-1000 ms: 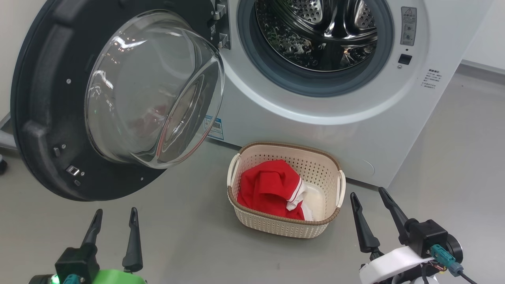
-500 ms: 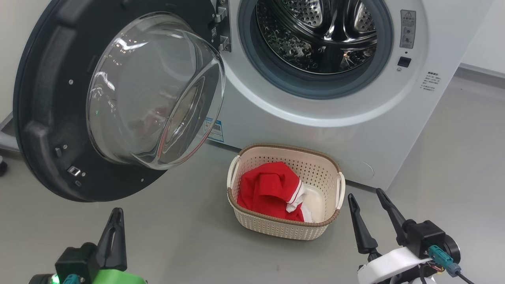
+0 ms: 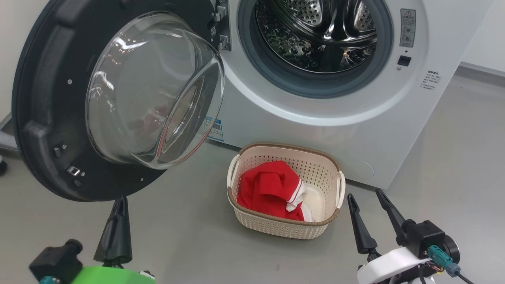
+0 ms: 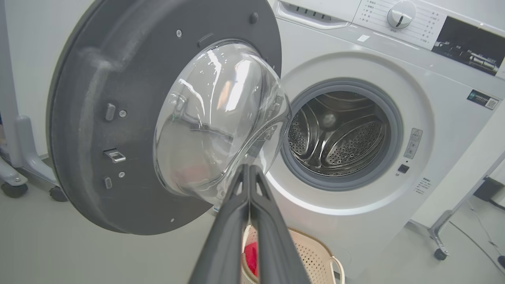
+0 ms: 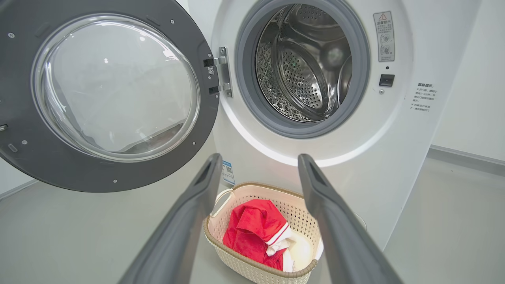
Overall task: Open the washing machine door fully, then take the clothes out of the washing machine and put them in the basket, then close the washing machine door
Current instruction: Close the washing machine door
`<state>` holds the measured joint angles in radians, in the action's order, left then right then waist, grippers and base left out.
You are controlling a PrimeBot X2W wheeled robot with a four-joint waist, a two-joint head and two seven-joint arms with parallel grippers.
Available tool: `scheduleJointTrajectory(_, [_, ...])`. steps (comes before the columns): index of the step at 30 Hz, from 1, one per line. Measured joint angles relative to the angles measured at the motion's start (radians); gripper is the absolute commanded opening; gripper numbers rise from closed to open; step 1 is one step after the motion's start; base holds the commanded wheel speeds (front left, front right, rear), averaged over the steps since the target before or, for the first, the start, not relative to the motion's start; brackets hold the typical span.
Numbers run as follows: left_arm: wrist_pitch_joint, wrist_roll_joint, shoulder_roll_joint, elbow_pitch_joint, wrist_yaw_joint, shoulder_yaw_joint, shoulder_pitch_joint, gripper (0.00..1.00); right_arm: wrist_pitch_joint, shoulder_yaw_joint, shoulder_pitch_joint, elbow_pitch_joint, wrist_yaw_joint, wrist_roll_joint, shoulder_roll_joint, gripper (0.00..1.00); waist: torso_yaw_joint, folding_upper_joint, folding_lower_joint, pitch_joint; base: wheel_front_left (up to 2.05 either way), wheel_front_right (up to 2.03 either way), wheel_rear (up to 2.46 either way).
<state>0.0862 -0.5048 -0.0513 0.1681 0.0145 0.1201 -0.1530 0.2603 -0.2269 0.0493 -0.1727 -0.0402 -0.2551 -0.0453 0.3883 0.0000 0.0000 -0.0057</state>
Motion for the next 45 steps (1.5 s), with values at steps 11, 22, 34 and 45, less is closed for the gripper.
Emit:
scheduleJointTrajectory(11, [0.046, -0.574, 0.004, 0.080, -0.074, -0.021, 0.005, 0.00, 0.000, 0.002, -0.001, 0.002, 0.008, 0.000, 0.000, 1.00, 0.005, 0.0000, 0.0000, 0.011, 0.00, 0.00, 0.00])
scheduleJointTrajectory(22, [0.059, -0.859, 0.006, 0.139, -0.101, -0.208, 0.084, 0.00, 0.000, 0.027, -0.001, 0.014, 0.018, 0.000, 0.000, 1.00, 0.043, 0.0000, 0.0000, 0.023, 0.00, 0.00, 0.00])
scheduleJointTrajectory(34, [-0.021, -1.028, -0.148, 0.037, -0.070, -0.444, 0.274, 0.00, 0.000, 0.023, -0.004, 0.019, 0.024, 0.002, -0.007, 1.00, 0.068, 0.0000, 0.0000, 0.043, 0.00, 0.00, 0.00])
scheduleJointTrajectory(45, [-0.133, -1.158, -0.271, -0.248, 0.045, -0.532, 0.392, 0.00, -0.010, 0.006, -0.030, 0.028, 0.017, 0.012, -0.021, 1.00, 0.043, 0.0000, 0.0000, 0.081, 0.00, 0.00, 0.00])
